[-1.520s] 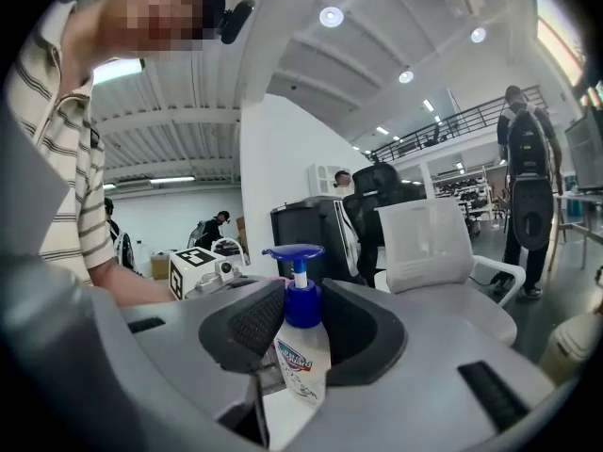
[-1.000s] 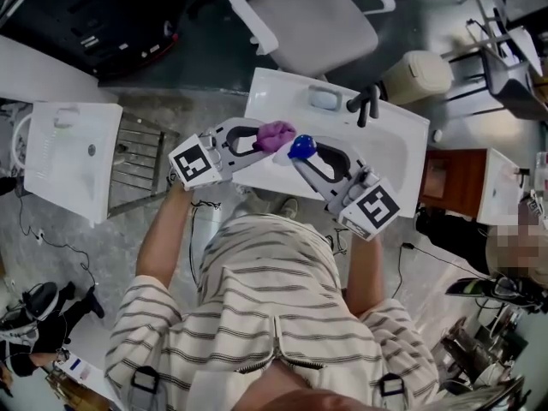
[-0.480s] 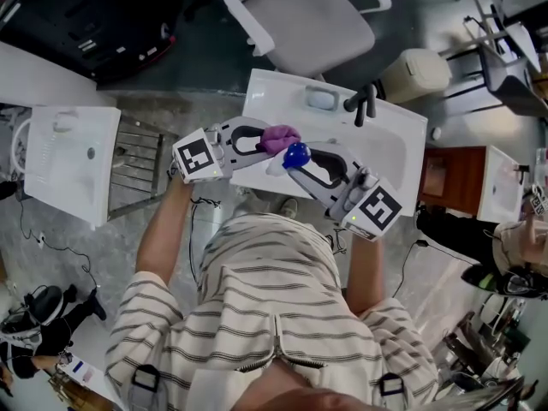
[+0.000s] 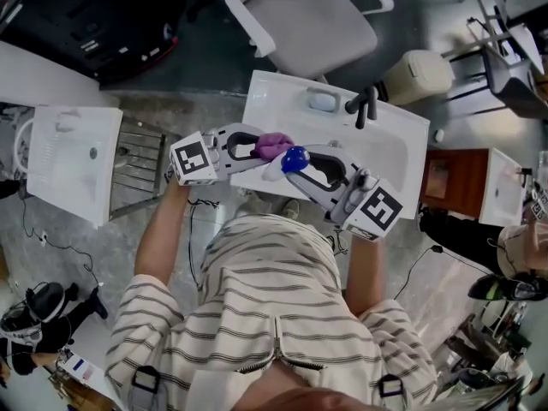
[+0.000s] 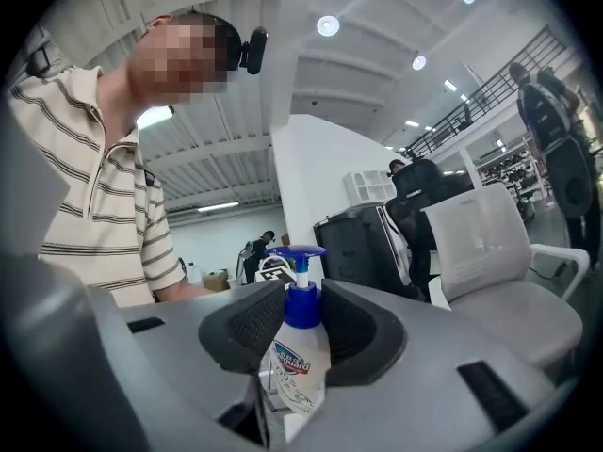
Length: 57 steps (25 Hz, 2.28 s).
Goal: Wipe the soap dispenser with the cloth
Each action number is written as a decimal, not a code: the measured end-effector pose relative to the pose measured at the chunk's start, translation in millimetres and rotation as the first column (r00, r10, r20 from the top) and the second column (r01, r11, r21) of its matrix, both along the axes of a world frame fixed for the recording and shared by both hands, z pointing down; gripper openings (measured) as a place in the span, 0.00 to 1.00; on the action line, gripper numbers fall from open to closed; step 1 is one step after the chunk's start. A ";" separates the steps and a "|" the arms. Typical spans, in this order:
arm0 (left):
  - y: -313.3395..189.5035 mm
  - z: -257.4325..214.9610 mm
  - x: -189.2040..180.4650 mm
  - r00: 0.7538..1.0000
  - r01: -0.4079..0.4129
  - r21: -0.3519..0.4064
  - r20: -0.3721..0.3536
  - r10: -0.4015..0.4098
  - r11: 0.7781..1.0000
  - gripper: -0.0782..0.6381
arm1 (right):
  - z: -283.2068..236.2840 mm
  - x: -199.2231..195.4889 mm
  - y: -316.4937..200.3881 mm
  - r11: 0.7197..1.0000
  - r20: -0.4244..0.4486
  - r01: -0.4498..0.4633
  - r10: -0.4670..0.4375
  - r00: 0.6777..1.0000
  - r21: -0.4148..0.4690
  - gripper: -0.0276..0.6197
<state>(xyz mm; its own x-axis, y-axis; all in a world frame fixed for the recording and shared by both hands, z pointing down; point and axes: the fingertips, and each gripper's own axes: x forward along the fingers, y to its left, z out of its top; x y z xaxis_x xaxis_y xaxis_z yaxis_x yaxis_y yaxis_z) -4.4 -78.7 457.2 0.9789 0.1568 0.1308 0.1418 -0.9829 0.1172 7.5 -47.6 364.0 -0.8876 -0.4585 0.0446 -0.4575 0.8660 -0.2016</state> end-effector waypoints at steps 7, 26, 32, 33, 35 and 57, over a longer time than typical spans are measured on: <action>-3.4 -4.0 -14.2 0.997 0.068 -0.042 -0.032 -0.069 0.997 0.27 | 8.4 7.9 -10.6 0.999 0.003 -0.050 0.050 0.999 -0.018 0.25; -29.3 5.1 -44.3 0.913 0.407 -0.037 -0.006 -0.407 0.913 0.27 | 62.9 4.9 -56.3 0.945 -0.114 -0.322 0.314 0.942 -0.058 0.24; -40.8 11.5 -54.8 0.857 0.516 -0.011 0.010 -0.516 0.857 0.27 | 84.8 6.8 -80.3 0.898 -0.163 -0.439 0.429 0.889 -0.035 0.24; -43.6 13.8 -58.2 0.841 0.540 -0.002 0.020 -0.540 0.842 0.27 | 89.9 5.9 -84.5 0.890 -0.166 -0.454 0.442 0.882 -0.038 0.24; -49.9 18.6 -65.1 0.809 0.586 0.021 0.042 -0.586 0.810 0.27 | 99.6 4.0 -93.3 0.877 -0.177 -0.478 0.465 0.868 -0.039 0.24; -91.6 51.8 -83.9 0.757 0.652 -0.028 0.094 -0.647 0.758 0.27 | 200.8 5.0 -211.4 0.802 -0.330 -0.596 0.569 0.753 0.024 0.24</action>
<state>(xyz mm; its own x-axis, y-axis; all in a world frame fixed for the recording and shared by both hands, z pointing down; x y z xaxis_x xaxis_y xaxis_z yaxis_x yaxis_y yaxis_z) -88.3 -170.3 508.9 0.8360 -0.5036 0.2179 -0.5393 -0.8272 0.1576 12.5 -259.1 564.7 -0.3826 -0.8654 0.3237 -0.9170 0.3985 -0.0183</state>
